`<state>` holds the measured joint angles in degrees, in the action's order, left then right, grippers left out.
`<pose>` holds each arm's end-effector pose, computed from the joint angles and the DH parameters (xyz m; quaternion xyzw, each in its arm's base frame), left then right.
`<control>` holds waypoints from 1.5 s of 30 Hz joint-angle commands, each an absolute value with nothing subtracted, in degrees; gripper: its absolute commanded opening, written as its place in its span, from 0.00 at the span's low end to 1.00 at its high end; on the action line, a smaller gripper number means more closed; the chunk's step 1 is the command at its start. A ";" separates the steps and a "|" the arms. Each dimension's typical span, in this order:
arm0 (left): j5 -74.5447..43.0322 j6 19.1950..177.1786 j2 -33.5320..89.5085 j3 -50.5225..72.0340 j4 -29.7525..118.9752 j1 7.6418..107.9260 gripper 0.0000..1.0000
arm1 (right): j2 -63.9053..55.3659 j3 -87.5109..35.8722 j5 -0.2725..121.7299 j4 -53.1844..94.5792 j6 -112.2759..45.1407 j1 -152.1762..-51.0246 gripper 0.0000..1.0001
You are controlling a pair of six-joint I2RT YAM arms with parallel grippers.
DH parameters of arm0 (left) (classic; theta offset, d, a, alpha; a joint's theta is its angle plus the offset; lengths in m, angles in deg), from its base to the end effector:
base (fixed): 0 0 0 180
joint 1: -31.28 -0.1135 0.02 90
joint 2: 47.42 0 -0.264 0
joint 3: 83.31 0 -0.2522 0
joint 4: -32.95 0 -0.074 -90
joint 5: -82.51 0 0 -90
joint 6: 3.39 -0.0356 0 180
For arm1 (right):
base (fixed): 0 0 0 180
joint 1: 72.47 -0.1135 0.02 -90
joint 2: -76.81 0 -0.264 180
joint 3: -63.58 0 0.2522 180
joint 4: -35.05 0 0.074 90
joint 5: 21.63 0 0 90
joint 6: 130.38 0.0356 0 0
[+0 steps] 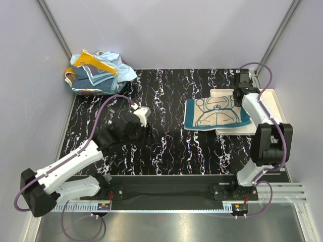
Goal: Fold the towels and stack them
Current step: Neatly place the folded towel into the bin
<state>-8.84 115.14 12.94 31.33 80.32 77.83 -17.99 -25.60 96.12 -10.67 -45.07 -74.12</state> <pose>0.1518 -0.1615 0.2911 0.1480 0.9028 -0.2546 0.3136 0.3593 -0.0062 0.2695 0.0286 0.9191 -0.2347 0.3152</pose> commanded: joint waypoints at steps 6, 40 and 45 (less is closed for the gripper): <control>-11.80 109.20 6.02 33.35 82.04 74.62 0.47 | -22.33 -29.11 99.91 -3.15 -49.96 -65.80 0.00; -10.75 108.05 0.57 36.61 84.24 69.17 0.49 | -34.46 -23.13 97.29 30.61 -72.11 -54.99 0.00; -11.01 108.05 0.92 36.52 84.16 69.17 0.50 | -36.04 -25.24 97.46 30.87 -73.95 -54.63 0.00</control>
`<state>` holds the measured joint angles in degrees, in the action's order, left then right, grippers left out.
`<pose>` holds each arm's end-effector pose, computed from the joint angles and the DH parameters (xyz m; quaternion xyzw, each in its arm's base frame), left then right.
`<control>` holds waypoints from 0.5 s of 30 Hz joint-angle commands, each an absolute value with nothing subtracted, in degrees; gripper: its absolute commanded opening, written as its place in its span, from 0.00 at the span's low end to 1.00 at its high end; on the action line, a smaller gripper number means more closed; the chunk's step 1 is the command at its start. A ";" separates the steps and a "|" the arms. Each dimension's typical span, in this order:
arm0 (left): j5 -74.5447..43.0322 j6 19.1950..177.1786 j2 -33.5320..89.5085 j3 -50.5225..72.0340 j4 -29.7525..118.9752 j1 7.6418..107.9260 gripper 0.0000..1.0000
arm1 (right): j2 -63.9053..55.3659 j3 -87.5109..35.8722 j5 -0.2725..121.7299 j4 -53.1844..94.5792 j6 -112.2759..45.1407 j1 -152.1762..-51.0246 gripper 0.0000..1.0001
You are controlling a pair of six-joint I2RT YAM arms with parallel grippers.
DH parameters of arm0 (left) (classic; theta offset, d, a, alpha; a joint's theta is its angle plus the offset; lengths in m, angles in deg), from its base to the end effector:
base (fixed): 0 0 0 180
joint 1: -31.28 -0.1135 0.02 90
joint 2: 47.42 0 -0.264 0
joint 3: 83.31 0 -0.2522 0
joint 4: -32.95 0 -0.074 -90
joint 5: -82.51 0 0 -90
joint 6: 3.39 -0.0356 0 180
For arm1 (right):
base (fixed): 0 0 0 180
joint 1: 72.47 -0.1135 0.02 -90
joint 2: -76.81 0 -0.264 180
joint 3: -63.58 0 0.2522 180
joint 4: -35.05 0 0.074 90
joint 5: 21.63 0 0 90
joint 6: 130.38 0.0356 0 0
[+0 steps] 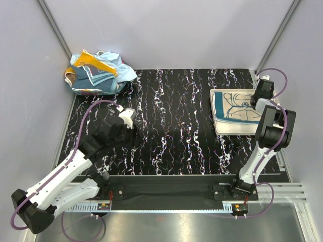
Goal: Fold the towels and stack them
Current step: Neatly place the folded towel into the bin
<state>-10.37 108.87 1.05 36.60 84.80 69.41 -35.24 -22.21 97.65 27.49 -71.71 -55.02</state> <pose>0.1371 -0.1099 0.2912 0.1357 0.8967 -0.2313 0.3521 0.4074 -0.1463 0.1881 0.0150 0.8617 -0.3912 0.3228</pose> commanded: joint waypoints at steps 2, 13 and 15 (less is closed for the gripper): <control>-11.27 108.05 1.18 36.61 83.98 69.17 0.50 | -36.39 -26.12 97.55 30.26 -74.04 -54.72 0.00; -12.15 107.88 1.89 36.43 83.89 68.20 0.50 | -33.67 -24.71 103.08 32.64 -67.91 -54.72 1.00; -12.33 107.70 2.06 36.43 83.89 67.67 0.50 | -31.05 -26.46 104.14 30.62 -61.15 -54.81 1.00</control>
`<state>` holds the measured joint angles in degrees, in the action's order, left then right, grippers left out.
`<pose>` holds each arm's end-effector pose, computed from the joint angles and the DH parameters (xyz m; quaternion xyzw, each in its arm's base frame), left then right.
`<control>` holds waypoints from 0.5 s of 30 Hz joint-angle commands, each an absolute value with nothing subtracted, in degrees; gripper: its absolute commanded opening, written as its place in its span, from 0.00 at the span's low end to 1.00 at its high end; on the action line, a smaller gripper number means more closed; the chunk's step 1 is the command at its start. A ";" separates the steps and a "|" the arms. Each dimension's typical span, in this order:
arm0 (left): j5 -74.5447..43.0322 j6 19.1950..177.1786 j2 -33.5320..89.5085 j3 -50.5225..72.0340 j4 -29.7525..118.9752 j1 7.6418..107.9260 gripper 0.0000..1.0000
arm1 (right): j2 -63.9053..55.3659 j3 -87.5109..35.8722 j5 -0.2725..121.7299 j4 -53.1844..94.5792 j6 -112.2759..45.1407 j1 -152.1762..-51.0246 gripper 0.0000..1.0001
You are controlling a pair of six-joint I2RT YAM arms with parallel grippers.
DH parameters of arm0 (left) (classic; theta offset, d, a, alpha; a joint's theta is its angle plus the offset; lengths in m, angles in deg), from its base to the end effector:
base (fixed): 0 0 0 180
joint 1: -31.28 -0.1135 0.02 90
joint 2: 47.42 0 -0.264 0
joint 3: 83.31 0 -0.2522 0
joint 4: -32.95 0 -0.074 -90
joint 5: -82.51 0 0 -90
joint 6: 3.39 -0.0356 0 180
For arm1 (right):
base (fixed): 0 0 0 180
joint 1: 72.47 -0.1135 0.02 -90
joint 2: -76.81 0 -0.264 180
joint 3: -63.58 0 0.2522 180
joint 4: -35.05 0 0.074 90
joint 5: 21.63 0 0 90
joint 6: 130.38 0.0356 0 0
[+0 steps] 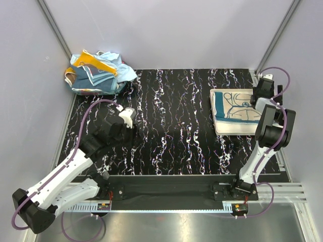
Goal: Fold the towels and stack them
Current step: Neatly place the folded towel into the bin
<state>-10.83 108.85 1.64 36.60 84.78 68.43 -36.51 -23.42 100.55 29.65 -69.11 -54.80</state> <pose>0.1402 -0.1088 0.2896 0.1300 0.8996 -0.2291 0.3483 0.4127 -0.1514 0.1894 0.0535 0.8483 -0.4068 0.3347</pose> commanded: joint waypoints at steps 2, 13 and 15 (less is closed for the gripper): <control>-12.76 107.79 1.89 36.52 83.63 67.06 0.50 | -28.76 -28.13 103.88 25.53 -52.04 -55.51 1.00; -7.94 111.30 4.08 31.52 81.52 61.43 0.52 | -10.73 -22.71 94.65 9.25 -22.47 -79.48 1.00; -5.32 113.31 7.76 28.10 80.82 60.56 0.53 | -9.24 -18.85 89.31 9.60 -20.00 -83.89 1.00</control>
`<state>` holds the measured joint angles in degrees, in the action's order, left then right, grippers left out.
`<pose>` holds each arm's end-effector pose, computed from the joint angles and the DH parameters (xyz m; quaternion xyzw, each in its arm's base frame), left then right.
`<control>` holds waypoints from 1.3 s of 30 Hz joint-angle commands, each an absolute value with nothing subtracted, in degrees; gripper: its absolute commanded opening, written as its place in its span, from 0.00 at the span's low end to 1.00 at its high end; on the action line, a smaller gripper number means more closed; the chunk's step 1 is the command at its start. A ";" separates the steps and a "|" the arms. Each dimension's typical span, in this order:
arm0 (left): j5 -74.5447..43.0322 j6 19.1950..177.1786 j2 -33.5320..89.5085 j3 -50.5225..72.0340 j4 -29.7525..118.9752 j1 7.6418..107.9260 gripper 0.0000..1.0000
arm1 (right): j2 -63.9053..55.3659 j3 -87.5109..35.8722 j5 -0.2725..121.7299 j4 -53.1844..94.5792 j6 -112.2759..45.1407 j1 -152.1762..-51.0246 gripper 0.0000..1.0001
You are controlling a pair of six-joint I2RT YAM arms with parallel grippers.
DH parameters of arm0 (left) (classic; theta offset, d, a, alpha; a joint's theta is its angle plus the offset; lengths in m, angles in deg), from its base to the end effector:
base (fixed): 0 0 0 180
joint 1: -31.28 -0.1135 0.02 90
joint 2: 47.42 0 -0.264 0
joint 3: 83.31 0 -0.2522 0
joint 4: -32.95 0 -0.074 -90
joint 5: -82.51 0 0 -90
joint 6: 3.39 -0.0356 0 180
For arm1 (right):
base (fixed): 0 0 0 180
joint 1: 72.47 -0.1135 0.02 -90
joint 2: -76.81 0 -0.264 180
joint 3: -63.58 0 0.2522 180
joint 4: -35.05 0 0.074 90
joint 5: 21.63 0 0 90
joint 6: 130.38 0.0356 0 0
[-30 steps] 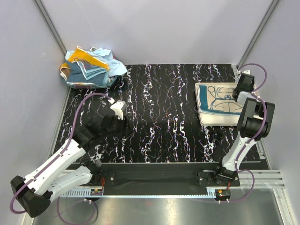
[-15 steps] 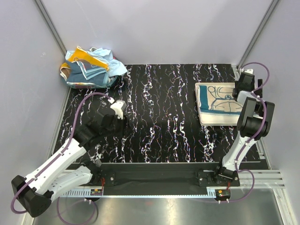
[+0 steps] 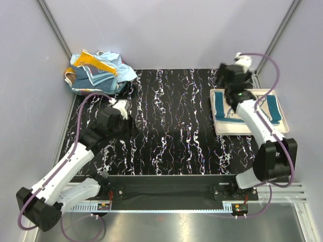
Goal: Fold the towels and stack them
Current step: Grab crumpled towel
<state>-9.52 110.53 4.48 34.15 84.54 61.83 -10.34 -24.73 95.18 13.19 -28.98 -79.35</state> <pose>0.1610 -0.0965 0.2960 0.0599 0.9077 -0.2043 0.3616 0.3573 0.0269 0.3449 0.1633 0.7944 -0.1004 0.5763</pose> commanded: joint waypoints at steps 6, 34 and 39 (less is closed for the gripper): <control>10.68 119.90 25.75 9.29 79.68 52.94 0.54 | -7.74 -11.64 84.03 10.74 -18.24 -92.32 1.00; 16.33 126.78 74.92 -19.99 57.35 25.84 0.59 | -2.47 -3.10 73.21 11.10 -13.75 -98.93 1.00; 16.41 125.98 76.51 -20.18 57.18 25.05 0.58 | -3.26 -3.53 73.55 11.19 -13.75 -98.93 1.00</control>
